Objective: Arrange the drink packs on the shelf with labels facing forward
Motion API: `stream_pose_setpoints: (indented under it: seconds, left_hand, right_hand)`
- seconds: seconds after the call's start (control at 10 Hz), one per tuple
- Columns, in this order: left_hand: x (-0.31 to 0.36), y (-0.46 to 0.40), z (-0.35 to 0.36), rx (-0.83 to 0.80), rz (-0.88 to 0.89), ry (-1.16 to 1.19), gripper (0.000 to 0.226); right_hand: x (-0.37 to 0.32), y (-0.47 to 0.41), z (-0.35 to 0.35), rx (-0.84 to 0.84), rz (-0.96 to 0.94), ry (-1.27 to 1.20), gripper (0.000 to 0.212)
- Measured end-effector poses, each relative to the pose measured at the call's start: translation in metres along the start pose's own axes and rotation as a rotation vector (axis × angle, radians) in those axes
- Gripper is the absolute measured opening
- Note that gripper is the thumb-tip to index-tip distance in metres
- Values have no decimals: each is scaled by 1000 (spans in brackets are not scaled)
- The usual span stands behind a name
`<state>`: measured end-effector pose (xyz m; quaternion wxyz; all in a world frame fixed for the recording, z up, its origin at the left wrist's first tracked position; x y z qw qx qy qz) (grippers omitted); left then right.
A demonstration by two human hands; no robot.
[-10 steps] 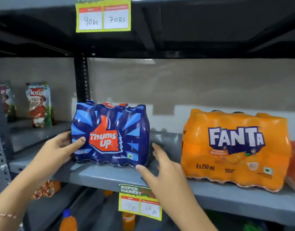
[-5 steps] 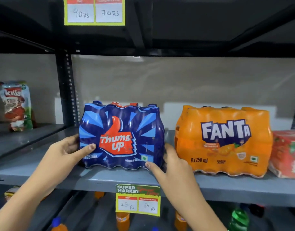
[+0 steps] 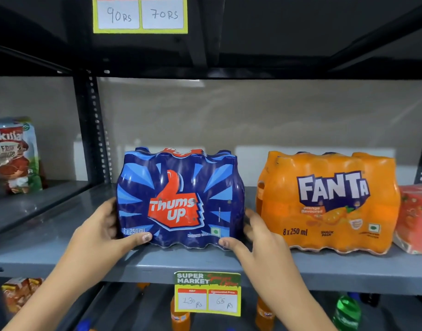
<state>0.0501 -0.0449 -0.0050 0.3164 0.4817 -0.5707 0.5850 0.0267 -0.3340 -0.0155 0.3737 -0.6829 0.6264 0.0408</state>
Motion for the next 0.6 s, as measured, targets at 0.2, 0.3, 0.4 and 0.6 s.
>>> stream_pose_setpoints:
  seconds: [0.2, 0.3, 0.4, 0.6]
  left_hand:
    - [1, -5, 1, 9, 18, -54, 98]
    - [-1, -3, 4, 0, 22, -51, 95]
    - [4, 7, 6, 42, 50, -121, 87]
    - [45, 61, 50, 230, 360, -488, 91]
  right_hand:
    - [-1, -5, 2, -23, 35, -13, 52]
    - [-7, -3, 2, -8, 39, 29, 49]
    - [-12, 1, 0, 18, 23, 101, 53]
    - [-19, 49, -46, 207, -194, -59, 51]
Point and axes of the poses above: each hand's wrist, its own y-axis away from the middle knuckle, its own z-axis out of the palm, x = y × z, the point moved 8 cm from there along -y, towards the middle knuckle, and after that the axes turned 12 degrees about y, right-handed, at the moved point
